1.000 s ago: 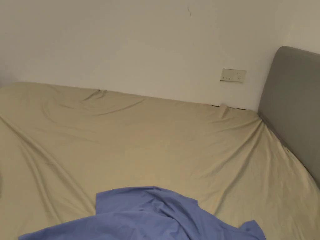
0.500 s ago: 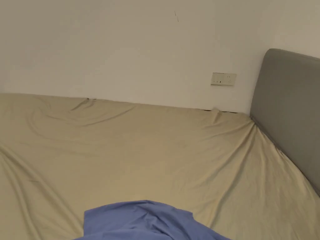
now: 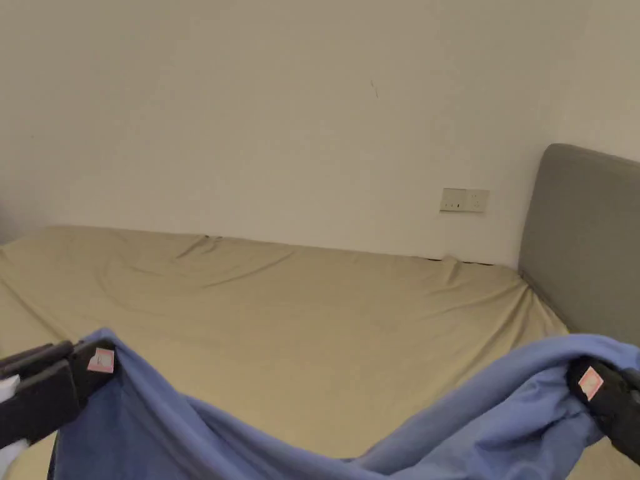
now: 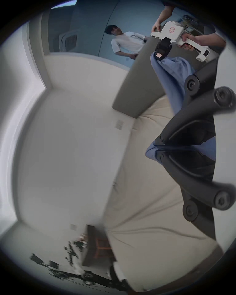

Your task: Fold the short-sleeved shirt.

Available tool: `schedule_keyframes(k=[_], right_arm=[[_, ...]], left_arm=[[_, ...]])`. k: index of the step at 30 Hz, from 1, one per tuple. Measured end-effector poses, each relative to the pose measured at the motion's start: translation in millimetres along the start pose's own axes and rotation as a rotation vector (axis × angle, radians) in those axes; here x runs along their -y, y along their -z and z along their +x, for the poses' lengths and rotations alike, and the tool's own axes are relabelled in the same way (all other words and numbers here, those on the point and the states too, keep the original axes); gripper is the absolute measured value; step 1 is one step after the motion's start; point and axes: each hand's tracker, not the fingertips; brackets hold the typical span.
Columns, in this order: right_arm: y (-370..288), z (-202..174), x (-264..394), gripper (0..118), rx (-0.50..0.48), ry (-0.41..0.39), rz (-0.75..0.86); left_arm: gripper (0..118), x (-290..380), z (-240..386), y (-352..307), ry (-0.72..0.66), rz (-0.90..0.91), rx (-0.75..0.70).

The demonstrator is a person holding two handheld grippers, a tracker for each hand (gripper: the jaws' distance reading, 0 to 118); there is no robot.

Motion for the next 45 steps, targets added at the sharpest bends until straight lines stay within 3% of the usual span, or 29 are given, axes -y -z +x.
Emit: schedule_keyframes(k=[6,9,12,17,24,28,31,37,45], right_arm=[[75,-11,-69,14,0.022,-0.078,0.042],[121,-5,-90,14,0.08,-0.132,0.033],[155,3,-110,14,0.133,-0.142,0.039],[159,5,-142,13,0.223,-0.261,0.168],[111,-4,-116,13,0.23,-0.331,0.252],[80,-6,-59,13,0.221,-0.344,0.158],[57,1,11,14,0.233,-0.288,-0.002],[19,23,149,14,0.256,-0.008,-0.453],[-47,19,225,14,0.274,0.074,-0.783]], left_arm=[[5,-95,2,90,-0.039,0.032,0.082],[5,-124,5,148,-0.058,0.013,0.082],[5,-146,16,192,0.02,0.033,0.039],[5,-172,36,213,0.069,0.143,0.073],[5,-130,42,201,0.153,0.159,0.074],[5,-67,31,179,0.198,0.063,0.025],[5,-5,14,156,0.171,-0.069,-0.023],[5,132,-25,113,0.089,-0.41,-0.1],[5,228,-71,53,0.052,-0.717,-0.24]])
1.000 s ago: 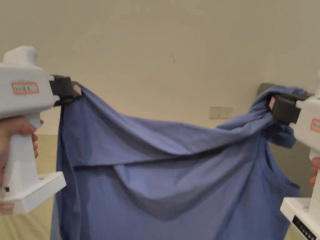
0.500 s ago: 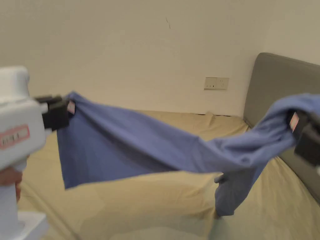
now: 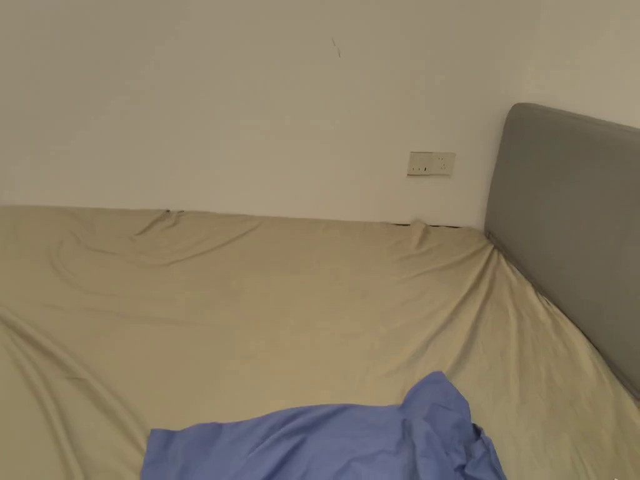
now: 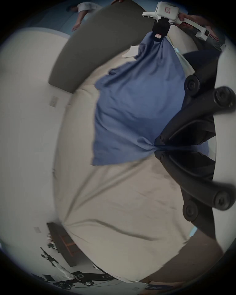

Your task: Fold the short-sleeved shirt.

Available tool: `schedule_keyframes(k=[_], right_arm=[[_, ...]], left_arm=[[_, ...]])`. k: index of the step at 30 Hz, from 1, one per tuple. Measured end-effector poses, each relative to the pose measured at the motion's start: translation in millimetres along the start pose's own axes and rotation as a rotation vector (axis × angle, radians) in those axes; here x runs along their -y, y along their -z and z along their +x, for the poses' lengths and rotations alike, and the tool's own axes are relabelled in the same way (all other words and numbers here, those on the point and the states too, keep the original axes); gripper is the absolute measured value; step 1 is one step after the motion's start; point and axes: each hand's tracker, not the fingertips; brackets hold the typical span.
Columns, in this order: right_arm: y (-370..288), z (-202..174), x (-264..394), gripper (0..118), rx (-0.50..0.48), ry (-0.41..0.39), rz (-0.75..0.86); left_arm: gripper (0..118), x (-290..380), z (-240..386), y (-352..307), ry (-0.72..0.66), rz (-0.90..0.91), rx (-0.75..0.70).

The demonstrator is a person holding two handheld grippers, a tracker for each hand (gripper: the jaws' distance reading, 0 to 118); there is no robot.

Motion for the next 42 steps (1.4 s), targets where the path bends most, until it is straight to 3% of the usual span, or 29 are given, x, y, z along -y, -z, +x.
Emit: schedule_keyframes(k=[3,6,9,10,11,12,13,17,20,22,23,24,25,26,27,28,31,36,38,40,41,42], right_arm=[[30,13,7,14,0.04,0.055,-0.129],[61,19,12,14,0.128,0.012,-0.246],[75,25,13,15,0.123,-0.024,-0.295],[74,25,10,25,0.127,-0.016,-0.283],[67,27,9,43,0.137,-0.013,-0.265],[58,28,4,75,0.162,-0.022,-0.223],[46,29,-4,113,0.17,-0.038,-0.168],[-17,29,-50,118,0.194,-0.041,0.153],[-69,16,-88,118,0.201,-0.064,0.467],[-97,-1,-109,116,0.197,-0.091,0.651],[-106,-8,-115,111,0.192,-0.109,0.705],[-114,-14,-118,99,0.172,-0.139,0.783],[-121,-23,-119,61,0.168,-0.172,0.862],[-124,-28,-120,27,0.18,-0.184,0.903],[-122,-33,-120,9,0.216,-0.185,0.928],[-119,-39,-120,9,0.238,-0.16,0.945],[-110,-34,-121,8,0.111,-0.11,0.884],[-85,-27,-131,8,0.154,-0.092,0.839],[-78,-22,-139,8,0.156,-0.081,0.82],[-66,-15,-148,8,0.163,-0.064,0.802],[-61,-13,-151,8,0.17,-0.059,0.791],[-52,-10,-156,8,0.181,-0.052,0.776]], left_arm=[[5,9,-10,34,-0.01,-0.105,-0.041],[5,15,-18,69,-0.005,-0.186,-0.119],[10,14,-26,84,-0.041,-0.199,-0.118],[31,11,-27,80,-0.066,-0.194,-0.124],[61,8,-30,75,-0.09,-0.18,-0.128],[91,3,-33,65,-0.122,-0.135,-0.125],[103,-3,-37,48,-0.153,-0.057,-0.106],[103,-37,-39,-27,-0.226,0.298,-0.072],[103,-65,-17,-88,-0.167,0.603,-0.029],[103,-79,3,-126,-0.095,0.781,0.025],[102,-82,10,-134,-0.066,0.84,0.049],[100,-84,19,-146,-0.027,0.896,0.075],[86,-85,29,-155,0.007,0.933,0.086],[64,-84,37,-160,0.026,0.95,0.092],[28,-81,44,-163,0.049,0.958,0.103],[0,-77,51,-162,0.068,0.947,0.114],[0,-71,49,-144,0.067,0.873,0.128],[0,-106,36,-91,0.036,0.677,0.129],[0,-140,25,-62,-0.013,0.583,0.208],[0,-186,15,-13,-0.065,0.372,0.271],[3,-200,14,12,-0.083,0.323,0.25],[32,-217,12,39,-0.08,0.277,0.194]])
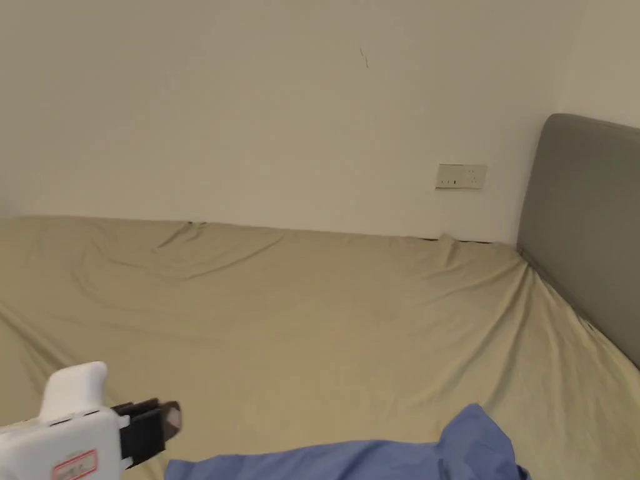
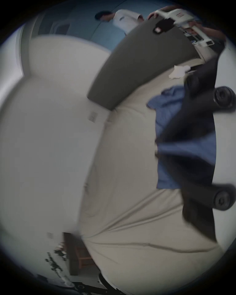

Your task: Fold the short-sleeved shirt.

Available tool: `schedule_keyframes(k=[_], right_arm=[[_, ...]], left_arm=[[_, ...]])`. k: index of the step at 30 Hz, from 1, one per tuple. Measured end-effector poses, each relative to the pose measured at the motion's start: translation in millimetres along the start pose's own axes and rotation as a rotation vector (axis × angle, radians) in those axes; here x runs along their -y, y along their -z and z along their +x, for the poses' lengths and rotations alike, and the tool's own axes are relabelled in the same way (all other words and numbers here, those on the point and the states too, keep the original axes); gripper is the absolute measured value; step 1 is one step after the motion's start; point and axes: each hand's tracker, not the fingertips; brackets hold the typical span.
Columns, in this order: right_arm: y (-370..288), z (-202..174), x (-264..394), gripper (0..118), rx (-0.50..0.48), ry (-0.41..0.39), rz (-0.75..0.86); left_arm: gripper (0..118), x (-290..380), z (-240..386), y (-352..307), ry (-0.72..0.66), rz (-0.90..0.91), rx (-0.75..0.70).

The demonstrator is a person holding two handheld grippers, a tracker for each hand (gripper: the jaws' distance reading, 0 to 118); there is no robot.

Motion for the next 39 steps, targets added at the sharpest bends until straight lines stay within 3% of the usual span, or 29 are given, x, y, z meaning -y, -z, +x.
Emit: schedule_keyframes(k=[1,2,7,9,11,12,13,14,15,16,17,18,19,20,21,22,23,30,34,36,37,38,39], right_arm=[[9,2,5,8,0.007,0.002,-0.015],[17,3,8,8,0.01,0.005,-0.034],[56,8,34,8,0.036,0.007,-0.11],[70,12,44,8,0.044,-0.001,-0.147],[81,13,54,8,0.046,0.002,-0.188],[85,15,59,8,0.046,0.005,-0.199],[89,15,64,8,0.048,0.003,-0.208],[91,14,67,8,0.048,0.0,-0.216],[96,14,71,8,0.044,-0.003,-0.225],[102,14,74,9,0.043,-0.005,-0.234],[108,13,76,13,0.047,-0.005,-0.24],[113,12,80,27,0.048,-0.001,-0.244],[123,12,81,56,0.042,0.004,-0.249],[135,13,83,68,0.022,0.004,-0.268],[152,13,85,68,-0.003,0.002,-0.315],[171,13,90,104,-0.014,0.002,-0.377],[183,14,95,118,-0.053,0.019,-0.368],[313,24,169,118,-0.005,-0.072,-0.736],[349,29,207,117,0.05,-0.026,-0.84],[354,30,216,98,0.082,0.03,-0.88],[347,25,210,85,0.134,-0.045,-0.819],[341,23,200,52,0.071,-0.025,-0.785],[332,25,191,10,0.087,-0.033,-0.757]], left_arm=[[98,-3,-5,36,0.026,-0.06,-0.052],[118,-2,-10,66,0.056,-0.127,-0.097],[118,49,-36,180,0.133,-0.348,-0.258],[108,70,-46,203,0.136,-0.391,-0.265],[84,84,-51,216,0.134,-0.368,-0.312],[84,89,-53,219,0.118,-0.353,-0.335],[77,90,-53,207,0.103,-0.297,-0.312],[52,90,-51,204,0.118,-0.266,-0.318],[17,89,-50,203,0.131,-0.263,-0.313],[6,87,-48,196,0.142,-0.243,-0.296],[5,87,-47,193,0.147,-0.222,-0.297],[5,86,-46,190,0.149,-0.207,-0.305],[5,86,-44,186,0.155,-0.194,-0.292],[5,85,-43,182,0.167,-0.169,-0.292],[5,81,-42,173,0.173,-0.139,-0.287],[5,79,-43,168,0.157,-0.128,-0.277],[5,77,-44,164,0.146,-0.121,-0.27],[5,71,-38,132,0.125,-0.053,-0.238],[5,68,-33,120,0.116,-0.028,-0.216],[5,65,-33,120,0.115,-0.025,-0.213],[5,64,-32,119,0.114,-0.022,-0.211],[5,63,-33,117,0.108,-0.014,-0.203],[5,63,-32,114,0.097,-0.007,-0.199]])
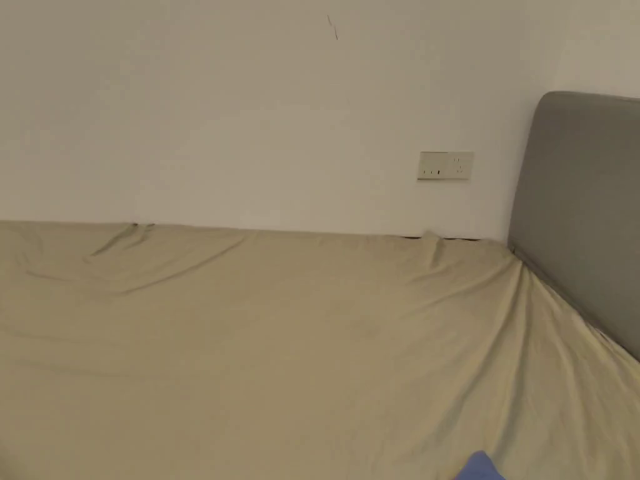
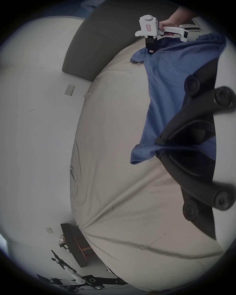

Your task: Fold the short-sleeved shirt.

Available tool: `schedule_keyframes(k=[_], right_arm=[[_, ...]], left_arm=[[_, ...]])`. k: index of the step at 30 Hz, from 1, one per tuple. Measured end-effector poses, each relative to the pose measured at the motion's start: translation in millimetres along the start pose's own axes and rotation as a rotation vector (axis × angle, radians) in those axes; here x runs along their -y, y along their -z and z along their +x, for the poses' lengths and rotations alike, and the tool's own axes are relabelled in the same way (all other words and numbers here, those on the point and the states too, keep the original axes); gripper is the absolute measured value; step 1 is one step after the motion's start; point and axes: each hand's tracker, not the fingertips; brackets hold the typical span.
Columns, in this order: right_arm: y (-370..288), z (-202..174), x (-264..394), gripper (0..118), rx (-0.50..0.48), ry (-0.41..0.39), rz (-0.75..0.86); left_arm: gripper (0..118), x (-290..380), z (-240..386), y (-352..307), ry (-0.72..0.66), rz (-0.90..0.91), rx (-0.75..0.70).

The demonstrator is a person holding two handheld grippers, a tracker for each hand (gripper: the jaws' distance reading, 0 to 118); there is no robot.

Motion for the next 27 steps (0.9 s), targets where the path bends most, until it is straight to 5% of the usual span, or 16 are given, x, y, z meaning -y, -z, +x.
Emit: schedule_keyframes(k=[3,8,14,17,27], right_arm=[[-42,9,5,5,-0.136,0.147,0.133],[-155,28,20,4,-0.309,0.267,0.317],[-333,16,66,4,-0.318,0.1,0.689],[-410,3,96,4,-0.246,0.008,0.878],[-535,3,115,4,-0.334,0.029,1.134]], left_arm=[[5,0,5,-20,-0.025,0.055,0.0],[5,-3,16,-84,0.021,0.167,0.022],[5,5,28,-214,0.032,0.417,0.05],[5,16,31,-284,0.016,0.545,0.047],[4,2,40,-409,-0.025,0.798,0.164]])
